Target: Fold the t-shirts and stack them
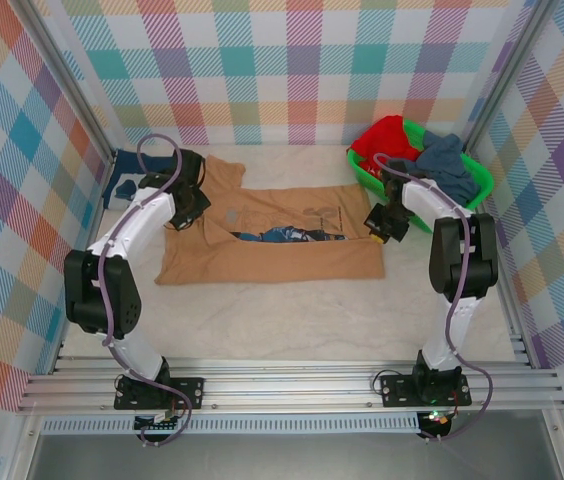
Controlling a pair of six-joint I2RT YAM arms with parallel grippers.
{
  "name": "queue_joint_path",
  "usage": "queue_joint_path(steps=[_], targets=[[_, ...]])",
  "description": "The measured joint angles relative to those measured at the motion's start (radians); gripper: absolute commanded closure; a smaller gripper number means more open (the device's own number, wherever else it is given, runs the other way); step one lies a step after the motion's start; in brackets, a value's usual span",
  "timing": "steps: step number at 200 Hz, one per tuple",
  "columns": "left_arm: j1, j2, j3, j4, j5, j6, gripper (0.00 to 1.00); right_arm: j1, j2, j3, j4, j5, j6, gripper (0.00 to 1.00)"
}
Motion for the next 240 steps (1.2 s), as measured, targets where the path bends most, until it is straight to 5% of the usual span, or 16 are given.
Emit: queue_joint_path(steps=[187, 196, 204, 222, 240], targets=[[0.008, 0.040, -0.006, 0.005, 0.002, 0.001, 1.00, 0.000, 0.056, 0.076, -0.019, -0.004, -0.023, 1.00], [0.008, 0.044, -0.006, 0.005, 0.006, 0.001, 1.00, 0.000, 0.056, 0.076, -0.019, -0.004, -0.025, 0.96], [0.008, 0.046, -0.006, 0.005, 0.010, 0.001, 1.00, 0.000, 0.056, 0.076, -0.019, -0.004, -0.026, 0.83], [0.010, 0.051, -0.006, 0.004, 0.019, 0.005, 0.64, 0.000, 0.056, 0.076, -0.018, -0.004, -0.033, 0.56], [0.011, 0.061, -0.005, -0.001, 0.023, -0.003, 0.45, 0.000, 0.054, 0.076, -0.018, 0.000, -0.048, 0.48]])
